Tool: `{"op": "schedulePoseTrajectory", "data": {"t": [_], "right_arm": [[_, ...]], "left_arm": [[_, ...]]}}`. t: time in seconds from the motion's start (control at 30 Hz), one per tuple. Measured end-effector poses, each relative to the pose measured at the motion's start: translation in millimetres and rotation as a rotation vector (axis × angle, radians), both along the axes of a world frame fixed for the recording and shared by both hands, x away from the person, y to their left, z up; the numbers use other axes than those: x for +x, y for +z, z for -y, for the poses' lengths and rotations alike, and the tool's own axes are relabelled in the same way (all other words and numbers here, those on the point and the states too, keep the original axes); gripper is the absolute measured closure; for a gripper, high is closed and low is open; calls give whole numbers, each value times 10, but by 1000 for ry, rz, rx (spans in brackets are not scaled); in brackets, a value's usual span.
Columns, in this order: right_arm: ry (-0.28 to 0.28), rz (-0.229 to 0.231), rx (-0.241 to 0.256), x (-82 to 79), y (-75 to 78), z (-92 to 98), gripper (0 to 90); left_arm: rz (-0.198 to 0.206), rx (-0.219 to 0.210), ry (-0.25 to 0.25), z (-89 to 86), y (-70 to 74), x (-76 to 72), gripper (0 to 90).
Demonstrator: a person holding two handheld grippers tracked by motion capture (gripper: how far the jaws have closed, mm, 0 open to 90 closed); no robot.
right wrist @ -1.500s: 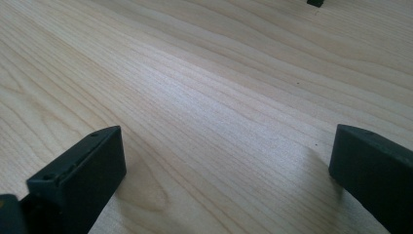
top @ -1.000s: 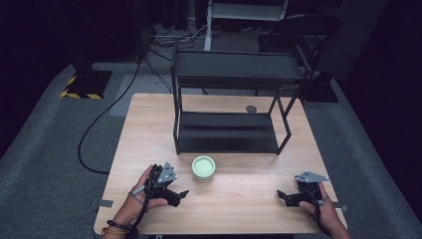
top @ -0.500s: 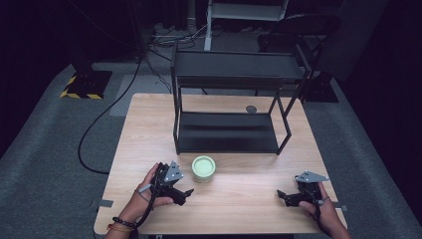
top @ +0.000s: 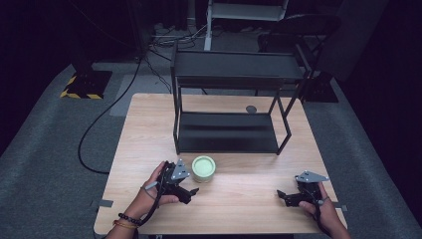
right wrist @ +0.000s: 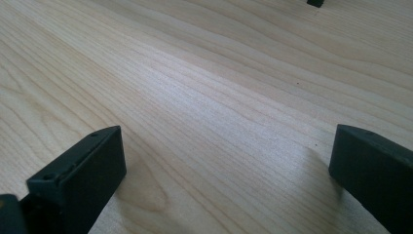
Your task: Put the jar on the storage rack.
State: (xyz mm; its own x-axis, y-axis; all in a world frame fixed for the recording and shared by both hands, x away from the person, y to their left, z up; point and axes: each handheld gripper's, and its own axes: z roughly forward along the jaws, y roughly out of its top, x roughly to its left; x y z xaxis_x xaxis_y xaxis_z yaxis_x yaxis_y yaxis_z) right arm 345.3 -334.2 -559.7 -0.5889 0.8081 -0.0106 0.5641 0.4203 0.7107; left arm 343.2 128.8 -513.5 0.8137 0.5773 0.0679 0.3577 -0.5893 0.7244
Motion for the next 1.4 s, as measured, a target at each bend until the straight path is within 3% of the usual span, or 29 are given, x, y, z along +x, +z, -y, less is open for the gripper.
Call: {"op": "schedulePoseTrajectory", "data": {"t": [0.57, 0.97, 1.4], "right_arm": [[0, 0, 0, 0, 0, 0, 0], [-1, 0, 0, -2, 0, 1, 0], [0, 0, 0, -2, 0, 1, 0]], "left_arm": [[-8, 27, -10, 84, -3, 60, 23], [-47, 27, -19, 133, -81, 179, 23], [-59, 53, -20, 229, -120, 240, 23]]}}
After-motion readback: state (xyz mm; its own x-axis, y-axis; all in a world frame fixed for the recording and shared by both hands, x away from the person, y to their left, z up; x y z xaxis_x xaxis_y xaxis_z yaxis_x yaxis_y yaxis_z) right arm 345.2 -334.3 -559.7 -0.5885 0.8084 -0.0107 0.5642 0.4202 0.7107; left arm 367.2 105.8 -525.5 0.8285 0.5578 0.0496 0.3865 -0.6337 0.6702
